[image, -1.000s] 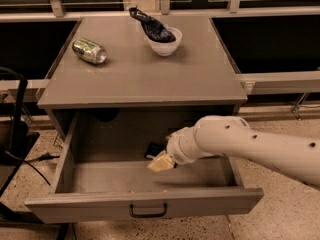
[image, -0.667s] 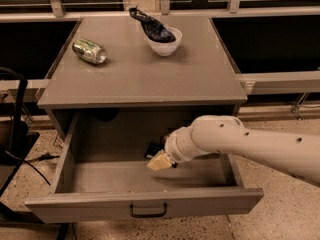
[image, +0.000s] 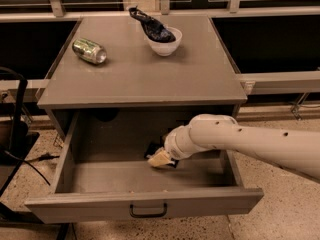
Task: Pick rxbar blueberry from top drawer and place on counter
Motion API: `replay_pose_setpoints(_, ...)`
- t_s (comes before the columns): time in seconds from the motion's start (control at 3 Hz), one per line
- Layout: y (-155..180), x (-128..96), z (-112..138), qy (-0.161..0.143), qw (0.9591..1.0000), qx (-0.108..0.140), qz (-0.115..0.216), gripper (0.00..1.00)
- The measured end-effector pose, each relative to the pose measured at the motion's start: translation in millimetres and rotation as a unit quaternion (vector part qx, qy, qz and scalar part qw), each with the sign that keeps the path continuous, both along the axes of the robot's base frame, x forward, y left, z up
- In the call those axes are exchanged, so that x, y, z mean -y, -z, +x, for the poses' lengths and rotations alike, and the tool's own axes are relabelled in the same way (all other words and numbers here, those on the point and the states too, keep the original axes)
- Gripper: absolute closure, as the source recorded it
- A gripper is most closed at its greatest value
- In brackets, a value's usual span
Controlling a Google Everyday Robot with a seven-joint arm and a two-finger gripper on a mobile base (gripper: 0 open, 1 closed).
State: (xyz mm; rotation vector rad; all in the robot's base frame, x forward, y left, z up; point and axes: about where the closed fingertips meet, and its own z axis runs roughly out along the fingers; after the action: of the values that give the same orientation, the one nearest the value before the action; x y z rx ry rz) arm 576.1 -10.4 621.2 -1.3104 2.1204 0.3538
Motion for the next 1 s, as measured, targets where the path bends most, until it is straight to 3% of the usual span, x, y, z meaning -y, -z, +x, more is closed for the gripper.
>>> replay_pose_setpoints(0.67,14.3,9.7,3.9,-0.005,0.9999,-0.003,-0.010,0.41)
replay_pose_setpoints(1.0,16.9,12.2,3.6,-0.006,0.9999,-0.004,-0.013,0.51)
